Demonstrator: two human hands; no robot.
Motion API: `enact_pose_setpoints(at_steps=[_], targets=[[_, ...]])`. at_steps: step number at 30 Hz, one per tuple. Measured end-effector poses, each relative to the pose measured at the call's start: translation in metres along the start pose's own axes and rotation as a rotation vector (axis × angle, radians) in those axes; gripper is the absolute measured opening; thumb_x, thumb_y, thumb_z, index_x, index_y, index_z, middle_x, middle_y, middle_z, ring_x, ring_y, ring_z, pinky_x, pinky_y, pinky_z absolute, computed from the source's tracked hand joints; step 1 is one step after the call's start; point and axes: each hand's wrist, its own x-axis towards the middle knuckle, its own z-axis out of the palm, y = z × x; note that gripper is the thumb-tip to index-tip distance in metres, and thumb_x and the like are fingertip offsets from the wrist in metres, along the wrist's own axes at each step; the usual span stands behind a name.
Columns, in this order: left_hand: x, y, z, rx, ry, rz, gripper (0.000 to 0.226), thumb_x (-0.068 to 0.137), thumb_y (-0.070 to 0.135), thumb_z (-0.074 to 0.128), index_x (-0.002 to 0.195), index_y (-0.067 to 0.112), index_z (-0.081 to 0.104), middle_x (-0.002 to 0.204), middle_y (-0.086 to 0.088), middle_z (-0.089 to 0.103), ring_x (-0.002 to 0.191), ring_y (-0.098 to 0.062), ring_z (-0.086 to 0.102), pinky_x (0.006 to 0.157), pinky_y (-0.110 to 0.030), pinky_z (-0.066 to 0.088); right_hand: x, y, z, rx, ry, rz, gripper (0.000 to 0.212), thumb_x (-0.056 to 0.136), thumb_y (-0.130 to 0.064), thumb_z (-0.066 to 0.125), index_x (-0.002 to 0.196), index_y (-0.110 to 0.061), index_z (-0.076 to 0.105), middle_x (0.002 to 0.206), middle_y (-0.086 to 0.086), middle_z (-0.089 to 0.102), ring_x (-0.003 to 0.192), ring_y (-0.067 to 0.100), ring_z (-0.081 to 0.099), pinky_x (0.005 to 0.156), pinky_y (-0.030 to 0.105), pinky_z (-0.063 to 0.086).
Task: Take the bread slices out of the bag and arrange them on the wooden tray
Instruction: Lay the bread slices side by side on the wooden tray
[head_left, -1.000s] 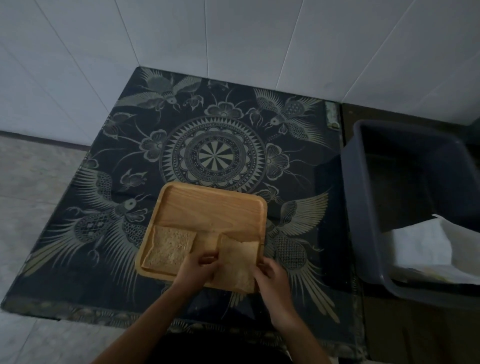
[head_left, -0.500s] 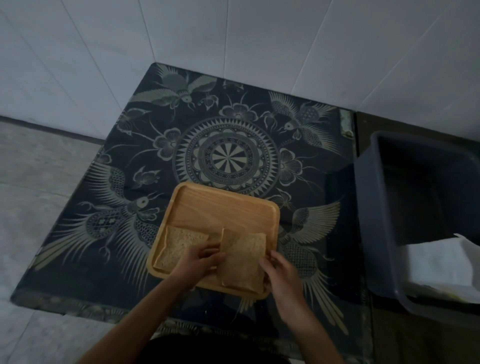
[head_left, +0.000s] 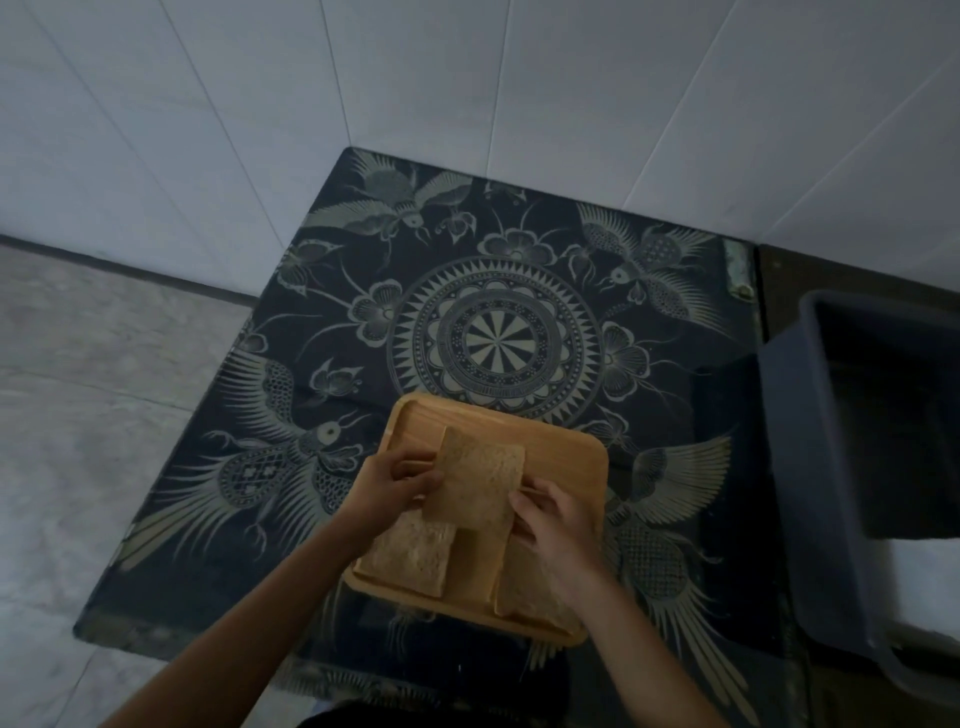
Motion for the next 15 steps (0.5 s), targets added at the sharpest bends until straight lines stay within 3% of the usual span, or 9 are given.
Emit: enact_pose_setpoints(at_steps=[3, 5, 9, 13, 15], targets=[[0.014, 0.006, -0.013, 0.053, 0.04, -0.007, 0.024, 0.085, 0.012, 0.079, 0.107, 0.018, 0.073, 0.1, -0.006, 0.079, 0.093, -0.021, 0.076, 0.068, -0.025, 0.059, 0.014, -0.007, 0.017, -0.029, -0.016, 0.001, 0.037, 0.096, -0.018, 0.071, 0.132, -0.015, 0.061, 0.116, 0.003, 0.074, 0.103, 0.017, 0.073, 0.082, 0.034, 0.064], [0.024, 0.009, -0.021, 0.094, 0.055, -0.013, 0.025, 0.085, 0.013, 0.079, 0.109, 0.017, 0.072, 0.102, -0.009, 0.077, 0.091, -0.022, 0.075, 0.07, -0.028, 0.059, 0.023, -0.011, 0.027, -0.046, -0.015, 0.003, 0.038, 0.097, -0.016, 0.069, 0.134, -0.013, 0.06, 0.118, 0.003, 0.072, 0.104, 0.017, 0.072, 0.086, 0.036, 0.064], [0.043, 0.014, -0.031, 0.21, 0.089, -0.009, 0.029, 0.086, 0.014, 0.079, 0.114, 0.012, 0.071, 0.092, -0.005, 0.075, 0.07, -0.014, 0.071, 0.058, -0.026, 0.059, 0.043, -0.016, 0.044, -0.073, 0.001, 0.037, 0.038, 0.097, -0.017, 0.07, 0.133, -0.016, 0.059, 0.119, 0.0, 0.07, 0.107, 0.017, 0.069, 0.087, 0.035, 0.061], [0.058, 0.018, -0.039, 0.328, 0.096, -0.008, 0.031, 0.088, 0.019, 0.077, 0.118, 0.015, 0.07, 0.1, -0.003, 0.072, 0.092, -0.02, 0.072, 0.083, -0.041, 0.063, 0.06, -0.016, 0.055, -0.095, 0.018, 0.057, 0.032, 0.097, -0.016, 0.07, 0.128, -0.018, 0.062, 0.118, 0.001, 0.07, 0.105, 0.017, 0.069, 0.089, 0.037, 0.062], [0.062, 0.02, -0.042, 0.359, 0.088, -0.012, 0.032, 0.088, 0.019, 0.076, 0.119, 0.015, 0.069, 0.099, -0.001, 0.071, 0.093, -0.018, 0.071, 0.087, -0.043, 0.062, 0.066, -0.015, 0.06, -0.129, 0.034, 0.052, 0.03, 0.097, -0.017, 0.07, 0.126, -0.019, 0.063, 0.114, -0.001, 0.07, 0.102, 0.016, 0.07, 0.089, 0.041, 0.063]])
